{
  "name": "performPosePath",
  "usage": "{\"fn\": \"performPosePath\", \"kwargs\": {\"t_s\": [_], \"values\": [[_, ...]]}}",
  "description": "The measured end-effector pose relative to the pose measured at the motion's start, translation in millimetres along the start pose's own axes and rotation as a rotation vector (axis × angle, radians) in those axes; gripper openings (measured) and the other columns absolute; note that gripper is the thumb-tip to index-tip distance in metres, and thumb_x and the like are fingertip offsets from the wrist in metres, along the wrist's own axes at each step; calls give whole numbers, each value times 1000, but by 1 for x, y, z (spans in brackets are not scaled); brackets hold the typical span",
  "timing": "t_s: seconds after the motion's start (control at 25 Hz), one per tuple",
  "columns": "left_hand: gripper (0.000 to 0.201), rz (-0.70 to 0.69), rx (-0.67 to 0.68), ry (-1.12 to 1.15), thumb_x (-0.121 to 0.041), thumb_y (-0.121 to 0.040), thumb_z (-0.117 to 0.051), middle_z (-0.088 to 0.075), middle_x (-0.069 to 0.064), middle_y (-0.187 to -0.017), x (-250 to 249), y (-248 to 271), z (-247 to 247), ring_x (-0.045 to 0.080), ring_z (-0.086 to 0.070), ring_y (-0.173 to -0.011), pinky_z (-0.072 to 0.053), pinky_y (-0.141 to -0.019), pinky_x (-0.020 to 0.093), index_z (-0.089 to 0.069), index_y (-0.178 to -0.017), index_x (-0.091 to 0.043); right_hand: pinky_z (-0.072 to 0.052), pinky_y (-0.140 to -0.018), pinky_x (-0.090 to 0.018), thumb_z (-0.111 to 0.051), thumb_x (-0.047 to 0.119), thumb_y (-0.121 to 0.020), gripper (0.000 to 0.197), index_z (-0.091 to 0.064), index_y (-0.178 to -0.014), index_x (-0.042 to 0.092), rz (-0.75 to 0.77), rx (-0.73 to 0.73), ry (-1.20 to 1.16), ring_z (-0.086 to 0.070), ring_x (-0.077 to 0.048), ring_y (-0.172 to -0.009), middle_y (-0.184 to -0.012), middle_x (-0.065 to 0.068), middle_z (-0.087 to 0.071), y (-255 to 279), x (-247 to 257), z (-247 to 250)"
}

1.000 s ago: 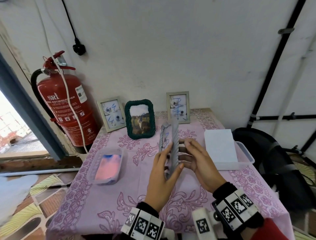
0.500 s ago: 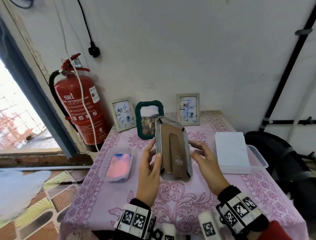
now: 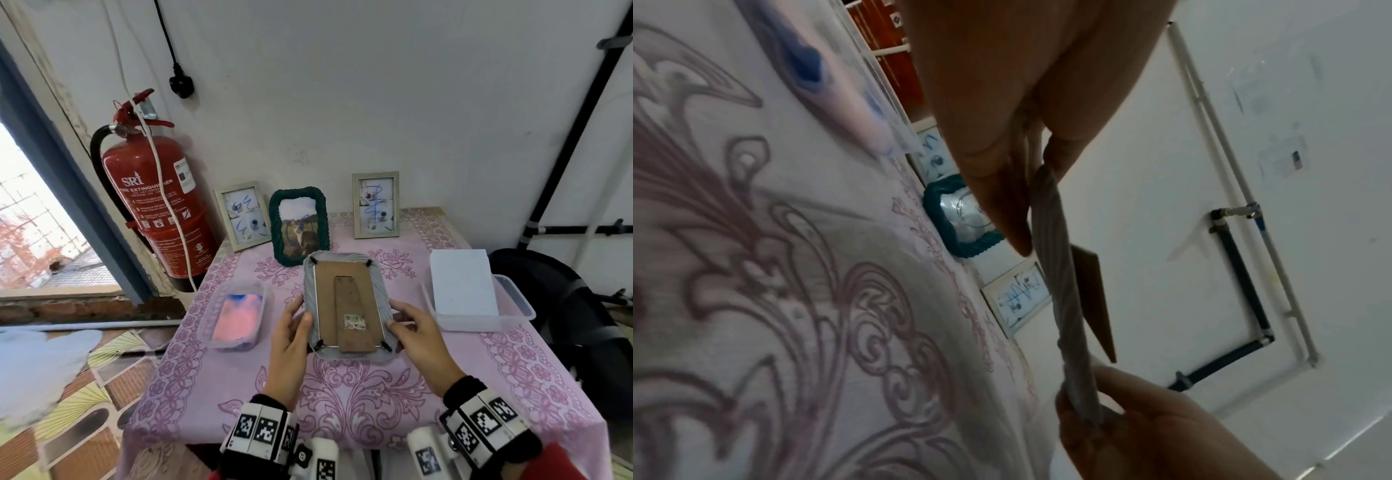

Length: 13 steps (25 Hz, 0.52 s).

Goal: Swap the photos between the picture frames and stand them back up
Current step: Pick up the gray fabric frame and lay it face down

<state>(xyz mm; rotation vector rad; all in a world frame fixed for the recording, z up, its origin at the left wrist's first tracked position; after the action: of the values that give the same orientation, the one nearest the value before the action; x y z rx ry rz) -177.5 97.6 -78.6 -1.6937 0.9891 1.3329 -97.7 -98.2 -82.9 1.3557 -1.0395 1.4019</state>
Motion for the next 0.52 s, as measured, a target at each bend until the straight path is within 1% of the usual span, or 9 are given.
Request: {"fn": "performPosePath", "kwargs": {"t_s": [0.04,0.12,0.16,0.24,0.32,0.36,0.44,0.48,0.52], "values": [[36,15,-4,-75,-13,-96,-47,-64,3,-116,5,-1,3,16,-64,-105,-55,-85,30,-51,-131,-21,-49,-56,-20,-49,-1,-93,32,-58,-120,12,2,6,14,-55,-22,-77,-84,-4,-51,2,-3,1],[39,58,-3,-184,-10,-95,-49,-58,14,-120,17,-1,10,28,-58,-109,-50,-96,42,-49,-133,-17,-49,-55,-13,-51,-3,-91,33,-60,-116,17,25,23,62,-56,-14,-70,-80,-2,-52,6,-9,2],[40,85,3,-205,-7,-93,-51,-58,17,-118,23,-1,13,32,-57,-110,-49,-97,44,-49,-133,-15,-48,-56,-10,-52,-4,-90,33,-61,-113,19,36,23,96,-56,-9,-67,-77,1,-53,6,-12,3],[42,124,20,-220,-3,-91,-53,-60,17,-113,31,-1,16,33,-58,-107,-50,-95,43,-48,-133,-9,-47,-57,-7,-55,-5,-88,33,-63,-110,17,26,9,166,-54,-5,-64,-73,4,-54,5,-20,4],[42,143,30,-240,-2,-90,-55,-62,16,-110,39,0,19,27,-59,-101,-52,-90,36,-50,-132,-6,-47,-62,-6,-57,-6,-86,32,-63,-113,10,-8,9,223,-53,-8,-68,-75,1,-55,2,-30,4],[42,155,33,-236,-2,-90,-55,-63,16,-110,44,1,21,24,-59,-99,-54,-87,31,-50,-131,-6,-47,-68,-9,-58,-6,-85,33,-62,-115,6,-27,15,247,-54,-11,-73,-79,-3,-55,1,-35,3],[41,186,33,-220,-2,-90,-55,-63,13,-105,52,2,25,22,-60,-97,-54,-82,24,-50,-131,-6,-47,-80,-20,-59,-5,-84,35,-62,-118,3,-51,23,297,-54,-16,-82,-88,-9,-56,1,-42,3],[41,201,30,-217,-1,-89,-55,-63,12,-104,57,3,26,24,-61,-97,-54,-83,26,-50,-130,-4,-47,-83,-25,-60,-4,-83,35,-62,-118,2,-50,21,326,-54,-17,-84,-90,-10,-57,1,-44,3],[42,212,25,-215,-1,-89,-56,-63,14,-106,60,4,28,27,-61,-100,-54,-86,30,-50,-130,-2,-47,-85,-27,-61,-3,-83,36,-62,-118,3,-46,16,353,-55,-17,-84,-92,-10,-57,1,-45,4]]}}
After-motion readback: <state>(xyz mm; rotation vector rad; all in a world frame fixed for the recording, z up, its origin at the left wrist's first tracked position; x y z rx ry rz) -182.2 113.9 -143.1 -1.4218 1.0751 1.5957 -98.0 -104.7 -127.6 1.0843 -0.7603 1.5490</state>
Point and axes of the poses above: each hand's wrist, its own y-axis away from the middle knuckle, its own z-axis out of the back of the hand, x = y × z, the point moved 7 cm from there along -y, towards the middle knuckle
